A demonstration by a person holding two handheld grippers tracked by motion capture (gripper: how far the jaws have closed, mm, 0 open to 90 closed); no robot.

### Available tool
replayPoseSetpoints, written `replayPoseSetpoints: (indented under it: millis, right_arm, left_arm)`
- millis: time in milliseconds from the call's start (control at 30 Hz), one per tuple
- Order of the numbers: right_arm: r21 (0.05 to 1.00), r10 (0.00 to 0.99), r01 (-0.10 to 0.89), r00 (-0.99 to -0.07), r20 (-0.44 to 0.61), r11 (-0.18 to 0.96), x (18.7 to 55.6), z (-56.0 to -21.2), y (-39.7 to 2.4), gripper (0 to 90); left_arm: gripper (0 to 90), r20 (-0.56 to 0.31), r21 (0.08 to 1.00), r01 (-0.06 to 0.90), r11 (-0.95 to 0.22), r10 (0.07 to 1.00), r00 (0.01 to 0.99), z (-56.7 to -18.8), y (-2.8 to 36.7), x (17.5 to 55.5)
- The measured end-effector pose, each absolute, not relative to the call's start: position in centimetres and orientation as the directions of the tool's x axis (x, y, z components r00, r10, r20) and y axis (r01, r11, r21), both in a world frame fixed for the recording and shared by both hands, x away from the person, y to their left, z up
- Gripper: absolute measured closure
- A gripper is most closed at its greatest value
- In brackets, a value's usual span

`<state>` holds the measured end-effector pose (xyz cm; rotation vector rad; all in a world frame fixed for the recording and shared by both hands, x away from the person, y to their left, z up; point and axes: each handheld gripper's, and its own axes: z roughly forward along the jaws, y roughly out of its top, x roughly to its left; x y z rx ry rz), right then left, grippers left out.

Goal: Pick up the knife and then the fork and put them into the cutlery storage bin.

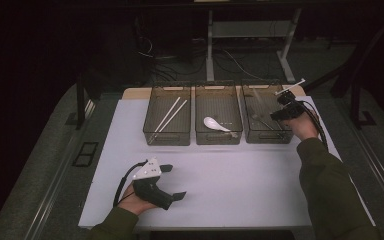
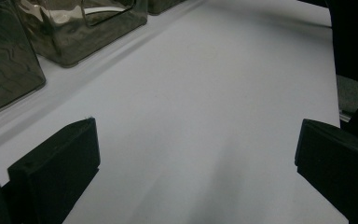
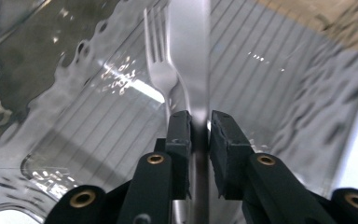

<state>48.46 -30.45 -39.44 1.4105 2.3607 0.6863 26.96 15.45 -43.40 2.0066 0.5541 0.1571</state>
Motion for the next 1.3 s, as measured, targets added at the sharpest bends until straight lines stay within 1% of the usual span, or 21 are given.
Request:
replayPoseSetpoints:
  millis: [100, 167, 267, 500, 567, 767, 1067, 1300]
  right_arm:
    - [0.545, 0.881, 0.743, -0.473, 0.018, 0.388, 48.5, -39.7, -30.2, 76.2]
    - [0.552, 0.88, 0.739, -0.474, 0.017, 0.388, 48.5, -39.7, -30.2, 74.7]
    - [0.572, 0.881, 0.734, -0.472, 0.042, 0.366, 48.4, -39.4, -30.3, 69.7]
    - [0.618, 0.868, 0.726, -0.476, 0.138, 0.3, 48.0, -38.7, -30.9, 53.0]
    - [0.628, 0.872, 0.726, -0.465, 0.151, 0.279, 47.9, -38.4, -31.1, 48.6]
    - [0.675, 0.865, 0.693, -0.474, 0.162, 0.253, 47.2, -37.6, -31.5, 38.1]
    - [0.736, 0.835, 0.634, -0.521, 0.18, 0.237, 45.6, -37.1, -31.5, 31.5]
    - [0.77, 0.819, 0.602, -0.539, 0.196, 0.212, 43.9, -37.1, -31.9, 29.7]
  left_arm:
    - [0.0, -0.121, 0.866, 0.314, -0.39, 0.445, 0.887, -43.4, 15.5, 27.0]
    - [0.0, -0.122, 0.866, 0.314, -0.389, 0.445, 0.887, -43.4, 15.5, 27.0]
    - [0.0, -0.122, 0.866, 0.315, -0.389, 0.445, 0.887, -43.4, 15.5, 27.0]
    - [0.0, -0.125, 0.866, 0.319, -0.386, 0.45, 0.884, -43.4, 15.5, 27.0]
    - [0.0, -0.127, 0.866, 0.321, -0.385, 0.451, 0.883, -43.4, 15.5, 27.1]
    - [0.0, -0.13, 0.866, 0.324, -0.38, 0.456, 0.88, -43.4, 15.6, 27.1]
    - [0.0, -0.131, 0.866, 0.327, -0.377, 0.461, 0.878, -43.4, 15.7, 27.2]
    - [0.0, -0.135, 0.866, 0.332, -0.374, 0.464, 0.876, -43.5, 15.7, 27.4]
